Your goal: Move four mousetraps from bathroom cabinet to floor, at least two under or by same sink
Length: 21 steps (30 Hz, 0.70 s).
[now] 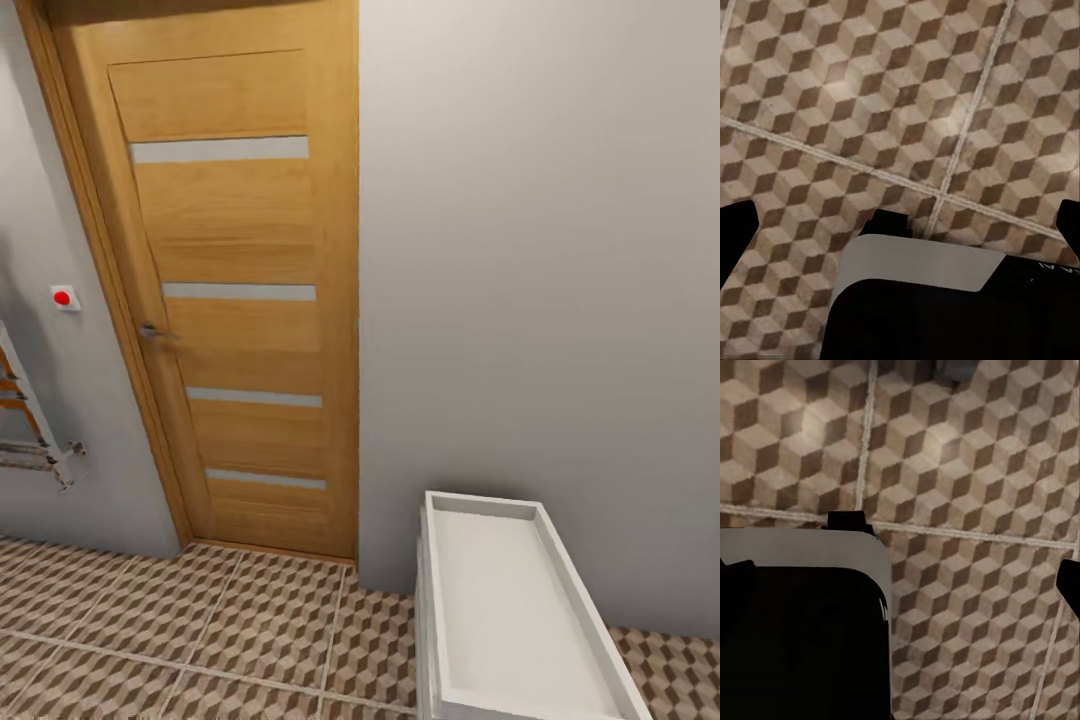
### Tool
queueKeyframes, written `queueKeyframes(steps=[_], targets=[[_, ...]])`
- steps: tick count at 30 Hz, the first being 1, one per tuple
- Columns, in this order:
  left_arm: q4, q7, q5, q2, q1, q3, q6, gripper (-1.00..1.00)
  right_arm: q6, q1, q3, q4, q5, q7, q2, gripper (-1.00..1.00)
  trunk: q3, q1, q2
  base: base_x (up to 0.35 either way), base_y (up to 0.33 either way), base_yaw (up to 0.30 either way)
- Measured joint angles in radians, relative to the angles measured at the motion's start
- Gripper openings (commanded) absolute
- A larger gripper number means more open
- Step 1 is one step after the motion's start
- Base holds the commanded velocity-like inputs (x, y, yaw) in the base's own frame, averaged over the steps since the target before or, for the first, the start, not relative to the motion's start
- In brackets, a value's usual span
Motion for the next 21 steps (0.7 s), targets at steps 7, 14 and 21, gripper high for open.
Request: queueKeyframes(steps=[7,14,21], targets=[[0.0,0.0,0.0,0.0,0.0,0.0,0.0,1.0,0.0,0.0,0.0,0.0,0.0,0.0,0.0,1.0,0.0,0.0,0.0,0.0,0.0,0.277],[0.0,0.0,0.0,0.0,0.0,0.0,0.0,1.0,0.0,0.0,0.001,0.0,0.001,0.0,-0.001,1.0,0.0,0.0,0.0,0.0,0.0,0.277],[0.0,0.0,0.0,0.0,0.0,0.0,0.001,1.0,-0.001,0.0,0.001,0.0,0.003,0.0,-0.001,1.0,0.0,0.0,0.0,0.0,0.0,0.277]])
